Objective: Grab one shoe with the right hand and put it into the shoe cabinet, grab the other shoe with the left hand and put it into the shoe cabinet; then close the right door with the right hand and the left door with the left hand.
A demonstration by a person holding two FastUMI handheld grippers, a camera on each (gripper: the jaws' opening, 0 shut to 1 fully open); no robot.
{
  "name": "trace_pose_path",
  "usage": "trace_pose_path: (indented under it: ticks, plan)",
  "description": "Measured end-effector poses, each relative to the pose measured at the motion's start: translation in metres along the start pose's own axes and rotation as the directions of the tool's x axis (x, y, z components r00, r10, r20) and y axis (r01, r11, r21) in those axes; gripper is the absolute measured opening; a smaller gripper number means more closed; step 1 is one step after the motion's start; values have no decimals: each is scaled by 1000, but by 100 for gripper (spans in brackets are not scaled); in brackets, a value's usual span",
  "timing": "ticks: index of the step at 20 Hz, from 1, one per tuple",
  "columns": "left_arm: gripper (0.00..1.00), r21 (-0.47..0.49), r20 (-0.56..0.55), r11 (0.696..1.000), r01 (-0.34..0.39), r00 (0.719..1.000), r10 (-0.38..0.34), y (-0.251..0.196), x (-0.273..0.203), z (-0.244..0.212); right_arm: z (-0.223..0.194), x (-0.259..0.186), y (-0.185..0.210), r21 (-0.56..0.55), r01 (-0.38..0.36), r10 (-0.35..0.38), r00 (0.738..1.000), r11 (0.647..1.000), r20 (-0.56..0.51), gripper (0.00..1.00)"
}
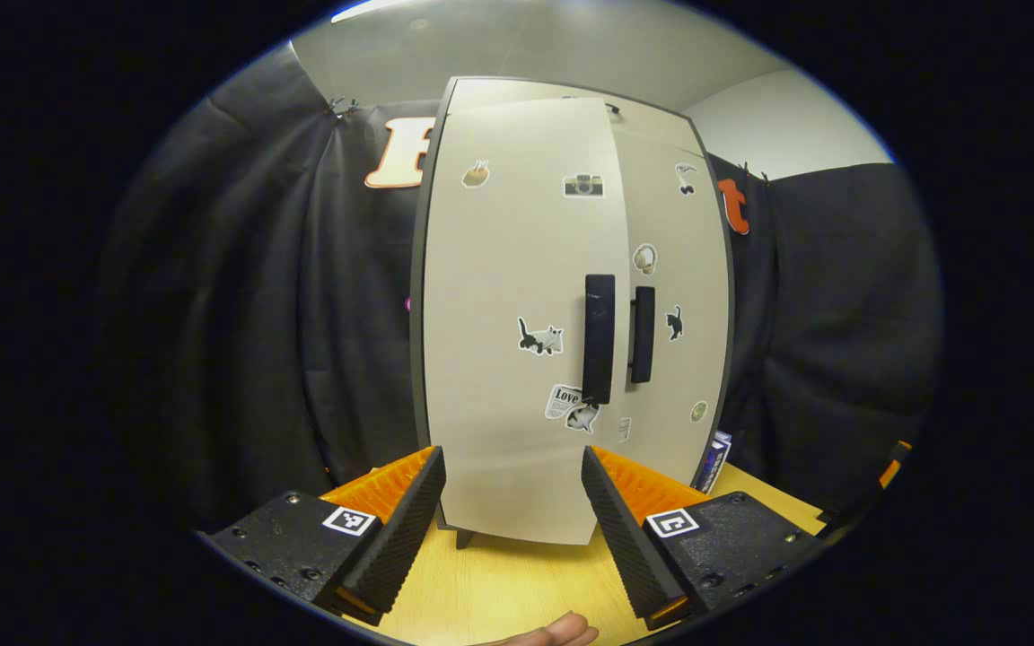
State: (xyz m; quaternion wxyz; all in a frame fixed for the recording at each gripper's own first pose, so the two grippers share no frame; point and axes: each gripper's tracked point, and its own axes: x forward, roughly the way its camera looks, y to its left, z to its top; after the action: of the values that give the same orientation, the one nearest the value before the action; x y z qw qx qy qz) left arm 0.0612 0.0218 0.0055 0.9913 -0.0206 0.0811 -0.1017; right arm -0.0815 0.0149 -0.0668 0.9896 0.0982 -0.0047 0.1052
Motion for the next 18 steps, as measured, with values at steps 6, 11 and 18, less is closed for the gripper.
trace_pose_path:
  ticks: [6,11,18]
  plan:
    - [94,5,55,999,-41,998,41,-7,-43,-8,-3,10,21,-17,-15,15,1000,1000,-23,96]
    - [96,17,91,993,-118,989,116,-7,-71,-23,-1,13,31,-50,1,-2,1000,999,-16,96]
    - [96,35,78,989,-143,987,140,-30,-99,-51,15,22,66,-54,-37,37,999,998,7,96]
